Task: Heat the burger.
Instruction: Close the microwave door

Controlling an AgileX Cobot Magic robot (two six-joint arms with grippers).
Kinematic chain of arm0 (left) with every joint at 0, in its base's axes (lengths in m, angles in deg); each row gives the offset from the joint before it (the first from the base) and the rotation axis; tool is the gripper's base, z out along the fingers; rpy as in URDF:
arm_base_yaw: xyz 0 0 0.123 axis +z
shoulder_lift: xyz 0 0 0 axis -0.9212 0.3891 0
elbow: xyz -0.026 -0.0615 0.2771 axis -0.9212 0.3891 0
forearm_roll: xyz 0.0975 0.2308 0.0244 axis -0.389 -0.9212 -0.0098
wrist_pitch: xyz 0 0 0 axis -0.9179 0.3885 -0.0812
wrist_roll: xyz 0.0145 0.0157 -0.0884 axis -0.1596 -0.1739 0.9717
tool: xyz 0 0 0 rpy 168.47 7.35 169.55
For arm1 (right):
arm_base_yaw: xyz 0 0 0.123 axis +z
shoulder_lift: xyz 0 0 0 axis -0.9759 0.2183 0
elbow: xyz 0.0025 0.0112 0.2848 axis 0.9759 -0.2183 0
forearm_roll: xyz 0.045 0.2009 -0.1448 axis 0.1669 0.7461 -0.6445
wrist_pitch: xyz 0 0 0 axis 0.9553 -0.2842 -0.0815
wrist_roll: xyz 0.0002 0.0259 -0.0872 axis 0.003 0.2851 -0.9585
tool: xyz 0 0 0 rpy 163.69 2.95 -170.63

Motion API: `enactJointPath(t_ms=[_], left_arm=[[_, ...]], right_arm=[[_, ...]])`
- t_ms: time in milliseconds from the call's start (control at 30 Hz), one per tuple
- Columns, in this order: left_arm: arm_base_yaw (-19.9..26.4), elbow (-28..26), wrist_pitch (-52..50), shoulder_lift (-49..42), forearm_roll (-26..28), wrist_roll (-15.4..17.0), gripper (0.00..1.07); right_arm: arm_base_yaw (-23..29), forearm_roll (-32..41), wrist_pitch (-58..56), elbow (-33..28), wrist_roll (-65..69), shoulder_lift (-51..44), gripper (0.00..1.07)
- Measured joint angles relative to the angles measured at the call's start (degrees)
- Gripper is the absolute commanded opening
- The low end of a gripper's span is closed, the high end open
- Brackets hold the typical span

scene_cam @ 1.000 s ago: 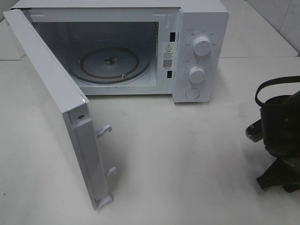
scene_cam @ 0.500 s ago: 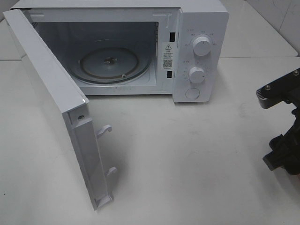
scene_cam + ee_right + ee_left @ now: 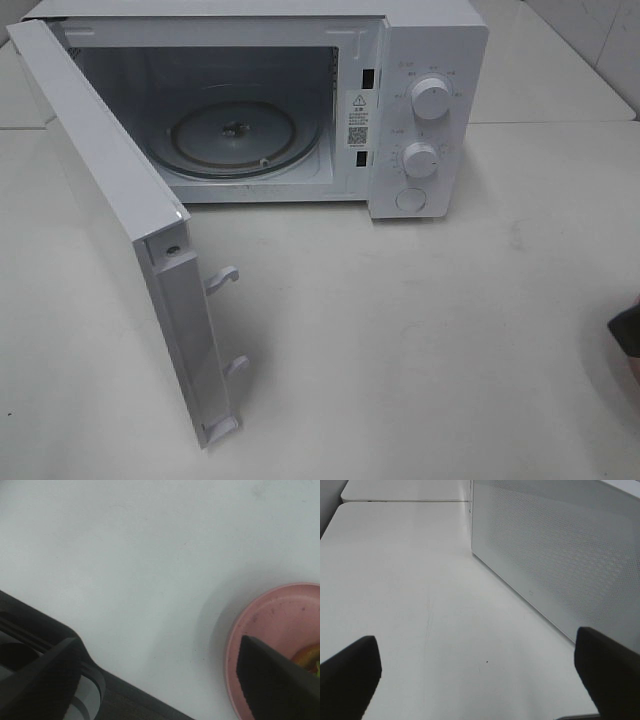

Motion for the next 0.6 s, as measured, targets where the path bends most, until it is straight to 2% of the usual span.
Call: enactJointPath(t_ms=[300,333,400,433,500,600], left_arm=[[0.0,0.0,0.0,0.0,0.0,0.0,1.03],[0.0,0.0,0.0,0.0,0.0,0.0,1.03],[0.0,0.0,0.0,0.0,0.0,0.0,1.03],[0.0,0.0,0.0,0.0,0.0,0.0,1.03],[0.0,0.0,0.0,0.0,0.0,0.0,1.03],[0.0,0.0,0.0,0.0,0.0,0.0,1.03]], right_arm=[[-1.5,0.7,-6.0,0.0,-3.2,-14.6,0.78],[-3.7,0.9,-6.2,-0.2,-3.8,-18.2,0.77],[-4.7,1.1,-6.2,-0.5,-4.2,-19.7,0.77],[-7.3,2.2,-6.2,-1.8,-5.1,-23.3,0.76],[-8.3,2.6,-6.2,-2.4,-5.3,-24.6,0.76],[-12.5,4.8,-5.7,-5.6,-6.0,-31.5,0.76]])
